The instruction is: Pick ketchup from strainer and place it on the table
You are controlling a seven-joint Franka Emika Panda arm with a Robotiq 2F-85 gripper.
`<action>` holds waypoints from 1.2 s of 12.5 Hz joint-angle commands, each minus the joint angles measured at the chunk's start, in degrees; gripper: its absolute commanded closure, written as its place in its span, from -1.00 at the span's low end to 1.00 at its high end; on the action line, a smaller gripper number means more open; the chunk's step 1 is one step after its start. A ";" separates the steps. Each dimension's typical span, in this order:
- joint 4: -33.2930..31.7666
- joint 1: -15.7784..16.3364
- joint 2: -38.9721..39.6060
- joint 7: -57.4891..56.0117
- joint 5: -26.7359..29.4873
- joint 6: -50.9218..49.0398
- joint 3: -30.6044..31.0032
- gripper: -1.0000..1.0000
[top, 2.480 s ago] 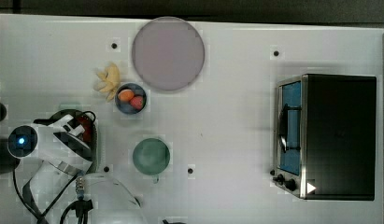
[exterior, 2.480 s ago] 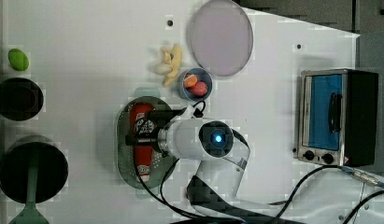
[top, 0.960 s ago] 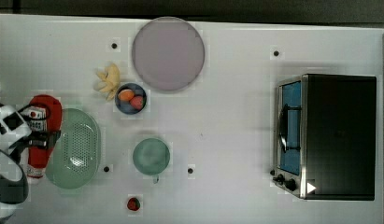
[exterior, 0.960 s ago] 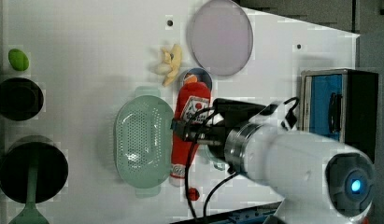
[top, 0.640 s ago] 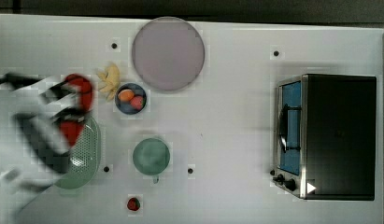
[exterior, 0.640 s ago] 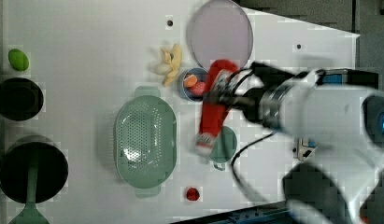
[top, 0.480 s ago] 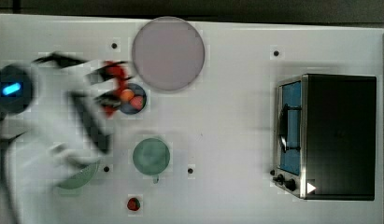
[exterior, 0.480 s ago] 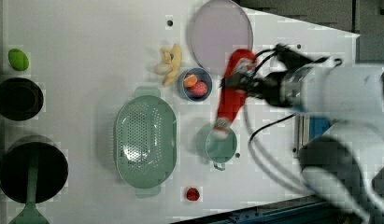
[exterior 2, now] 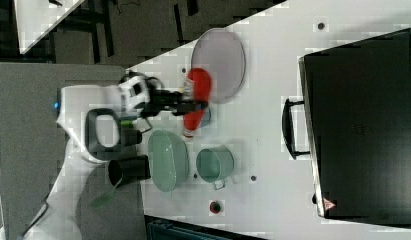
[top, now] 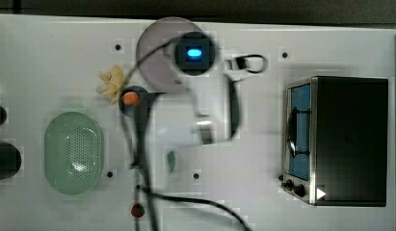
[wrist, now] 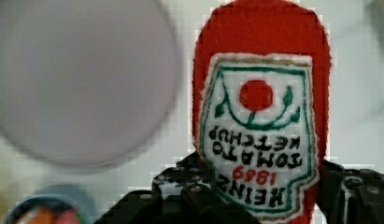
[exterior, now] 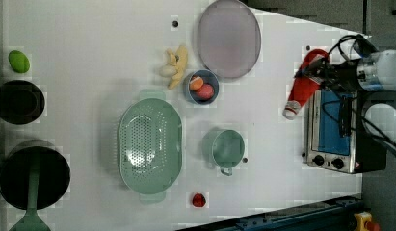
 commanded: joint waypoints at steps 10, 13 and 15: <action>-20.45 -1.50 -1.03 -11.13 0.36 16.78 -1.13 -0.21; -21.16 -1.74 2.19 -11.14 0.36 18.74 -1.20 -0.46; -21.20 -1.85 3.16 -11.14 0.36 20.74 -1.28 -0.90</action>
